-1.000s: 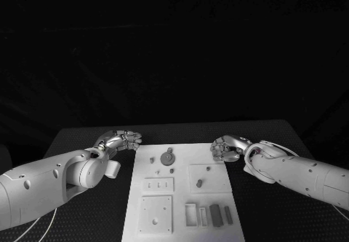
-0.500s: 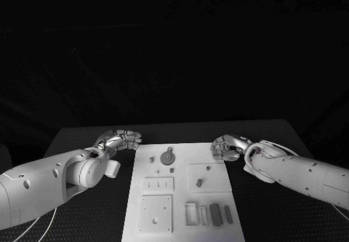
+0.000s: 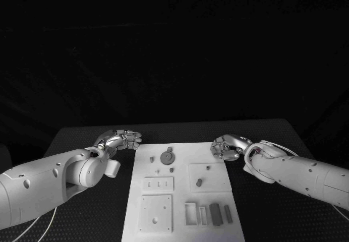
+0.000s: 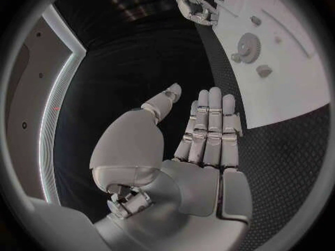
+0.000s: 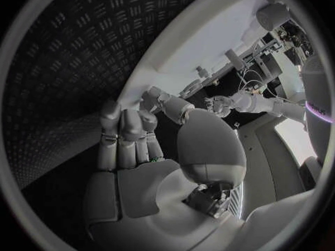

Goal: Assemble the parts on the task board

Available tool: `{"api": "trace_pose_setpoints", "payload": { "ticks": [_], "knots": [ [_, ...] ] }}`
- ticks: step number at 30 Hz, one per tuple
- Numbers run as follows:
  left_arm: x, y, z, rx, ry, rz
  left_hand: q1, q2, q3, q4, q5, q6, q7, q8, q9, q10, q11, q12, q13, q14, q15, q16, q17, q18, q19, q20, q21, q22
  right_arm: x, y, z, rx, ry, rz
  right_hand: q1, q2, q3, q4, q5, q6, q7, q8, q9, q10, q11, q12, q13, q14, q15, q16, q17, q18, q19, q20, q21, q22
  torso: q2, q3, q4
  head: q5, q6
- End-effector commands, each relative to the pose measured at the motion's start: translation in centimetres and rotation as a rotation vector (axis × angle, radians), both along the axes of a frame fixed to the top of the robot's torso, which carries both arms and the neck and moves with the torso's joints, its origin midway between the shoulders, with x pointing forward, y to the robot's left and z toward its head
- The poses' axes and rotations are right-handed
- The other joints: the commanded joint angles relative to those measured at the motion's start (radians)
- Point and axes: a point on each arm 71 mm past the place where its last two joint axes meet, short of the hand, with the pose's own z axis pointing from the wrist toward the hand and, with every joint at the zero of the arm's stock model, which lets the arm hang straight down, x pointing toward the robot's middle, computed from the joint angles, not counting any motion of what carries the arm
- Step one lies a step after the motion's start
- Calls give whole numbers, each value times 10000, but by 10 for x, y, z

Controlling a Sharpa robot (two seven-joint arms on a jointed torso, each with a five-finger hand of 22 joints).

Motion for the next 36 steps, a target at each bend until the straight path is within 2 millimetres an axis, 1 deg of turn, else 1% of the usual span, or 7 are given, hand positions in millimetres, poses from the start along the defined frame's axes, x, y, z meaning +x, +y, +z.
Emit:
{"api": "trace_pose_setpoints", "payload": {
  "ticks": [1, 7, 20, 21, 25, 30, 36],
  "knots": [
    [0, -2, 1, -46, -59, -173, -106, 28, 51, -13, -31, -29, 53, -66, 17, -32, 36, -69, 15, -45, 44, 65, -15, 120, -53, 3, 34, 189, 0, -1, 0, 33, -54, -123, 10, 132, 9, -95, -54, 1634, -125, 64, 26, -70, -176, 48, 22, 23, -81, 30, 20, 548, 42, -41, 66, 139, 4, -3, 13, -10, -15],
    [0, -2, 1, -40, -52, -167, -106, 27, 52, -14, -31, -31, 54, -68, 19, -31, 35, -70, 17, -44, 44, 67, -16, 121, -53, 3, 35, 189, 0, 0, 1, 141, -38, -212, -32, 205, 3, -203, -54, 1721, -163, 108, 55, -15, -214, 83, 52, 35, -117, 35, 33, 548, 61, -57, 85, 137, 0, -4, 2, -19, -24],
    [-2, -5, -4, 467, 529, -674, -173, 64, 49, 31, -27, 59, 9, -30, 56, 61, -12, -39, 51, -44, 46, 85, -27, 118, -56, 7, 50, 191, -5, 13, 12, 249, -278, -604, -48, 164, 17, -235, -53, 1790, -194, 143, 78, 44, -246, 112, 80, 42, -148, 35, 42, 548, 81, -82, 97, 129, -10, -16, 1, -17, -18],
    [-4, -6, -6, 740, 865, -1015, -522, 126, -30, 302, -48, 229, -82, 40, 95, 245, -96, 46, 104, -31, 40, 104, -33, 120, -50, -2, 60, 189, -3, 17, 16, 229, -315, -592, -47, 157, 20, -238, -53, 1792, -196, 144, 79, 48, -248, 113, 81, 42, -149, 35, 43, 548, 83, -85, 97, 129, -13, -22, 4, -23, 2],
    [-7, -13, -10, 1495, 1214, -1683, -1722, -100, -415, 1132, -134, 367, -147, 43, 118, 300, -114, 29, 132, -31, 28, 157, -32, 137, -67, -10, 68, 181, -2, 34, 27, -89, -470, -324, -45, 145, 31, -242, -53, 1798, -200, 146, 81, 56, -252, 114, 84, 43, -153, 34, 43, 548, 88, -92, 98, 126, -14, -18, 1, -20, 37],
    [-7, -20, -10, 1831, 1314, -1850, -2058, 4, -826, 1176, -118, 618, -266, 57, 146, 550, -252, 136, 221, -30, -17, 254, 6, 196, -95, -50, 100, 193, -3, 61, 36, -594, -530, -5, -31, 111, 65, -247, -52, 1810, -207, 149, 84, 71, -259, 113, 89, 47, -159, 30, 42, 548, 96, -105, 96, 120, -7, -24, 11, -5, 74],
    [-7, -38, -4, 2314, 1183, -2294, -2107, 93, -973, 1138, -117, 909, -384, 64, 159, 772, -365, 240, 308, 0, -49, 345, 32, 214, -74, -73, 135, 188, -7, 95, 42, -855, -731, 346, -16, 82, 126, -245, -52, 1822, -211, 148, 84, 83, -263, 105, 92, 52, -159, 22, 38, 548, 103, -115, 91, 110, -16, -28, 21, 123, 66]
  ]
}}
